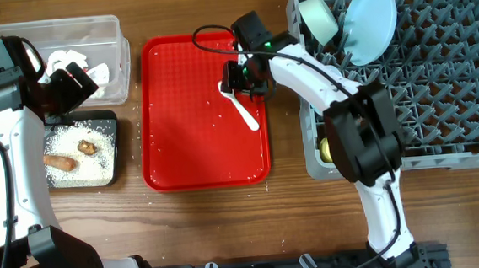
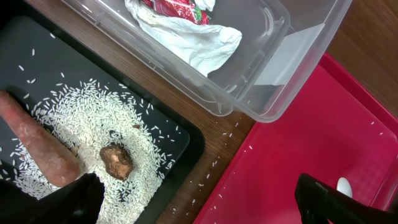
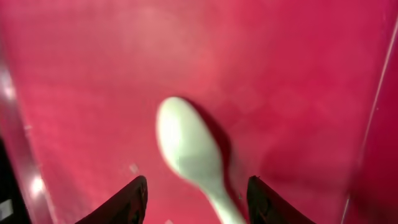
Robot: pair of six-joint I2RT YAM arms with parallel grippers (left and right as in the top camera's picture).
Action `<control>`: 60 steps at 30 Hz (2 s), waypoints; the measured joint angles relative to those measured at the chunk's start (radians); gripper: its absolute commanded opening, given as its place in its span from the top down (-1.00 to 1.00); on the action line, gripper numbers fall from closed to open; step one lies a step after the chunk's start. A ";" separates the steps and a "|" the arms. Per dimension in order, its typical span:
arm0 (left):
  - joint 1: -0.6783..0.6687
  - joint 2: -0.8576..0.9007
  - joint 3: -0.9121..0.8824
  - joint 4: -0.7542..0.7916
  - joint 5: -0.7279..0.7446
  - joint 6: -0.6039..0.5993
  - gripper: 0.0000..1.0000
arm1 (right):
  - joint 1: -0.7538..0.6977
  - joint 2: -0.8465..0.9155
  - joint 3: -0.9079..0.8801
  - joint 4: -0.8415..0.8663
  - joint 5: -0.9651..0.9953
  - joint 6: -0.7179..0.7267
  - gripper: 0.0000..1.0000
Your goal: Sort waste into correct bins and load items into the dishwasher rack
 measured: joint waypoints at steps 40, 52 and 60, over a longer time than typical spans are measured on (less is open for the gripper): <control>0.000 0.000 0.000 0.000 0.000 0.000 -1.00 | 0.327 0.049 0.061 0.067 0.282 -0.726 0.17; 0.000 0.000 0.000 0.000 0.000 0.000 -1.00 | 0.275 0.040 0.172 -0.156 0.233 -0.583 0.04; 0.000 0.000 0.000 0.000 0.000 0.000 -1.00 | 0.275 0.013 0.188 -0.303 0.158 -0.241 0.46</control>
